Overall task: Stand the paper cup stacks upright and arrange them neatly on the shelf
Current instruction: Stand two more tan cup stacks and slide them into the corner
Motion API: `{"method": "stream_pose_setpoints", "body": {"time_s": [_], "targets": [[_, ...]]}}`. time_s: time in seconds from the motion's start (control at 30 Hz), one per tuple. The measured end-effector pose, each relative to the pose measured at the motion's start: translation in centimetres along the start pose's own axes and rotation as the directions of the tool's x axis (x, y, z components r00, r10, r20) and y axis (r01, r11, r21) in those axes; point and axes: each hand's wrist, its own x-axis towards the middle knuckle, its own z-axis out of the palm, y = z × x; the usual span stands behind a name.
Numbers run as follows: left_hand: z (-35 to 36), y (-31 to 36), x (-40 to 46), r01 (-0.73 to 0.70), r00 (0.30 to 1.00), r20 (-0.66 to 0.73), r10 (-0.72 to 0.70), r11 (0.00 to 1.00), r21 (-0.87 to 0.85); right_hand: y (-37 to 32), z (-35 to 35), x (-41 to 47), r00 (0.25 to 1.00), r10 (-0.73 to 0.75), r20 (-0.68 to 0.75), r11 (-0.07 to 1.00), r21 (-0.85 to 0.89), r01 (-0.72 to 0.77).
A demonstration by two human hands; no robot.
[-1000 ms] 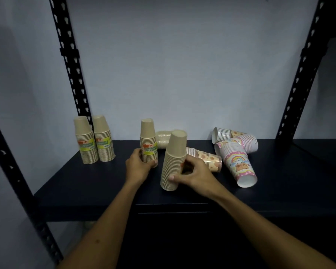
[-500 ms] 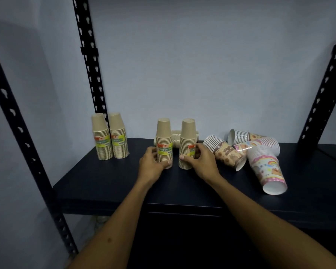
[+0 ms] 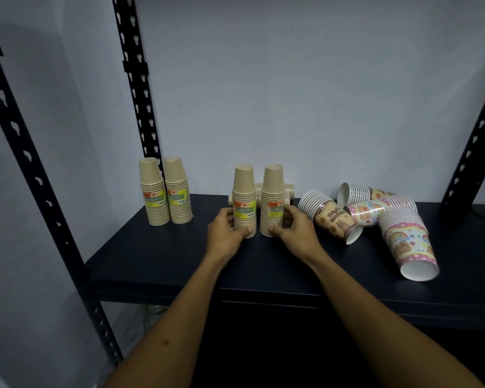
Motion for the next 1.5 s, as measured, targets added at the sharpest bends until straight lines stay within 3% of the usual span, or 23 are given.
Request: {"method": "stream_pose_setpoints", "body": {"time_s": [0.17, 0.37, 0.8, 1.5], "targets": [[0.05, -0.04, 0.08, 0.000, 1.000, 0.011, 0.000, 1.000, -0.028, 0.02, 0.42, 0.12, 0.999, -0.014, -0.043, 0.999, -0.047, 0.012], [-0.03, 0.21, -0.13, 0.001, 0.999, 0.033, 0.002, 0.998, -0.063, 0.18, 0.37, 0.09, 0.999, -0.046, 0.019, 0.997, -0.053, 0.047], [-0.16, 0.39, -0.43, 0.018, 1.000, 0.001, -0.018, 0.999, -0.030, 0.10, 0.47, -0.06, 0.998, -0.025, -0.055, 0.997, -0.077, 0.021], [-0.20, 0.34, -0.33, 0.017, 0.999, 0.029, -0.017, 1.000, -0.018, 0.34, 0.36, 0.11, 1.000, -0.010, -0.009, 1.000, 0.008, 0.010]]}}
